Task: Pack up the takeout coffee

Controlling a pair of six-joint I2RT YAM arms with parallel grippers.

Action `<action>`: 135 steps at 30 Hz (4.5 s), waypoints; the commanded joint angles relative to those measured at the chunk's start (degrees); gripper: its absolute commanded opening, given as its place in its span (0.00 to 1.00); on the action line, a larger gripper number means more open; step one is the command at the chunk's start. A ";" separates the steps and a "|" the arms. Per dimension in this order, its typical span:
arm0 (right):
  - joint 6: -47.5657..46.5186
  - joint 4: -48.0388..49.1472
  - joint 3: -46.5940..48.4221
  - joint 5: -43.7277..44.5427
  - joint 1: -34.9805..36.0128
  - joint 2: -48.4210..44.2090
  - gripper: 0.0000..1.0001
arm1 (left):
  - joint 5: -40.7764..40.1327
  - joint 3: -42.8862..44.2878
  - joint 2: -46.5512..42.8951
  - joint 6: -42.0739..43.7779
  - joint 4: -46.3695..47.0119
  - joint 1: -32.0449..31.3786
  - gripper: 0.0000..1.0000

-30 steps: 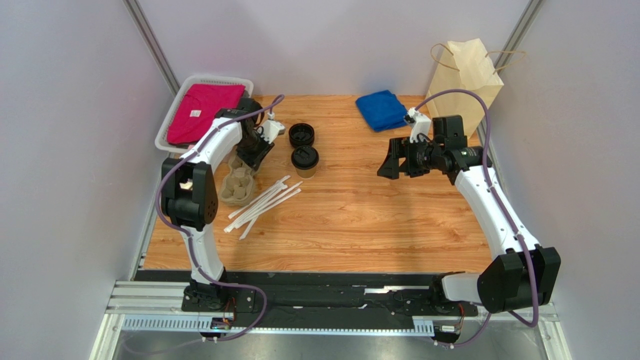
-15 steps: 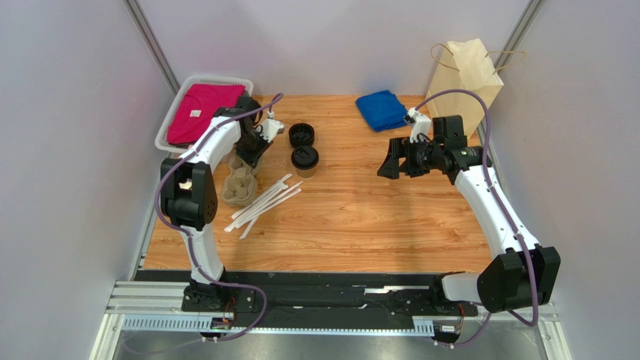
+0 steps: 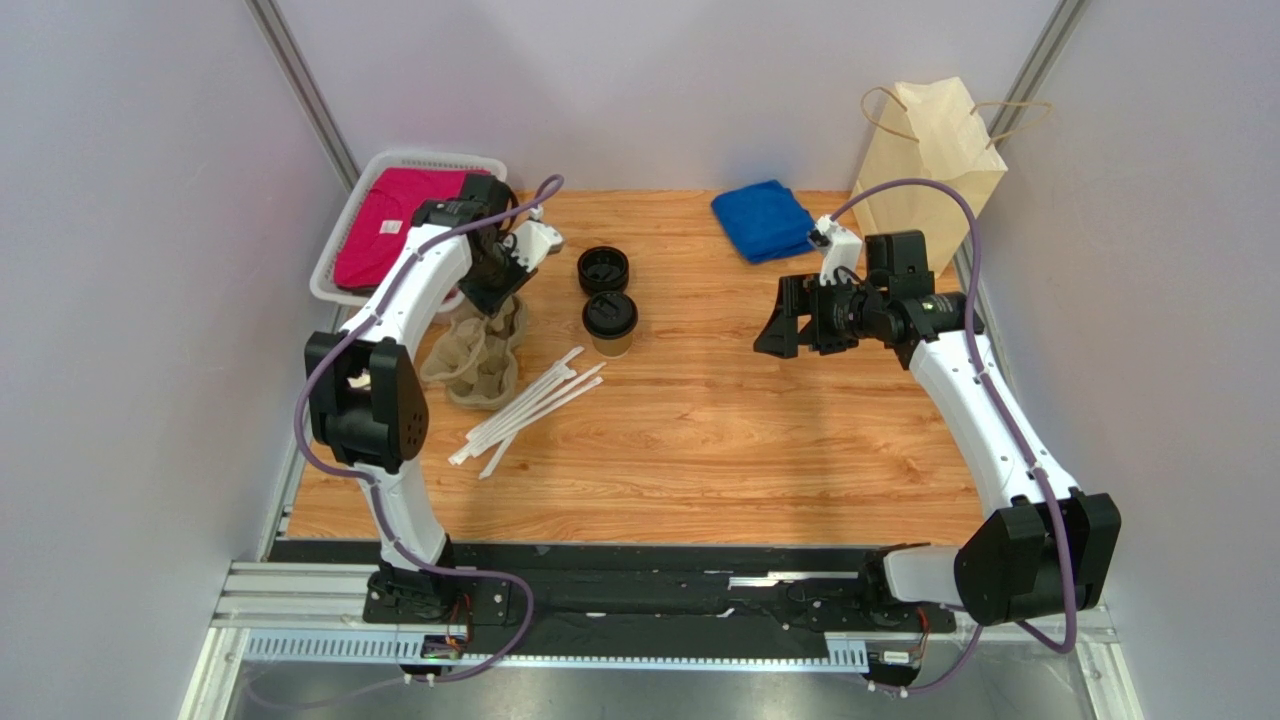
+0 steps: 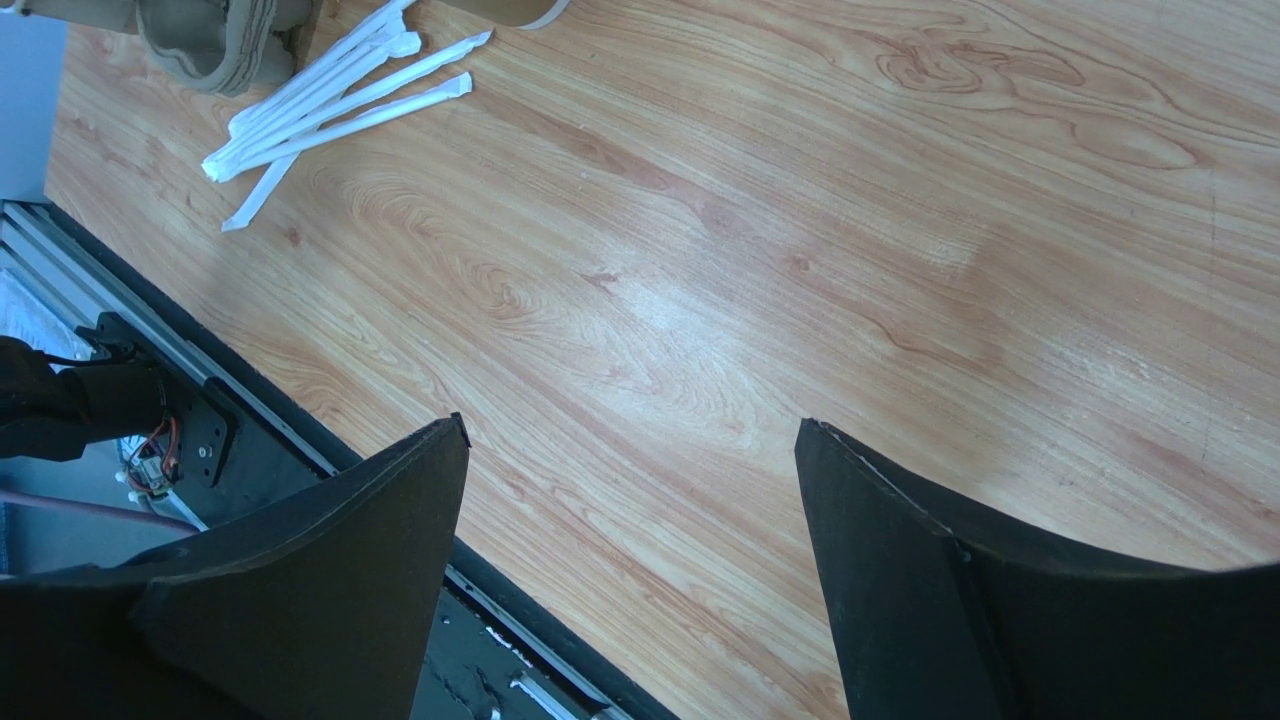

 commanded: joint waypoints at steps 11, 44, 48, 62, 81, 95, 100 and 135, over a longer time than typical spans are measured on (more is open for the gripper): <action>0.81 2.53 -0.39 -1.36 -0.21 -0.65 0.85 | -6.22 3.59 -9.81 1.85 -1.34 -4.26 0.00; -0.59 0.59 2.41 -1.71 -0.38 -1.09 0.86 | -8.51 -9.52 -10.07 -2.72 5.62 -11.30 0.63; -2.00 -1.68 6.54 -2.06 -1.08 -1.53 0.86 | -6.31 -5.22 -11.74 -4.12 1.83 -11.30 0.77; -23.53 -4.15 36.68 20.70 -16.80 7.15 0.87 | 5.73 7.71 -17.99 -12.47 -5.65 -11.30 0.93; -25.90 -4.68 65.60 11.21 -25.26 38.28 0.79 | 3.98 0.86 -20.63 -12.04 -1.61 -11.12 0.94; -31.70 -3.98 67.20 15.77 -21.39 45.23 0.58 | 1.69 1.30 -19.66 -12.03 -1.17 -10.59 0.94; -31.71 -4.77 65.62 16.48 -20.86 44.36 0.40 | 1.43 1.74 -19.75 -12.03 -1.52 -10.42 0.94; -1.29 -16.19 18.77 3.89 4.19 -6.97 0.01 | 1.08 1.38 -23.26 -11.68 -2.57 -10.15 0.95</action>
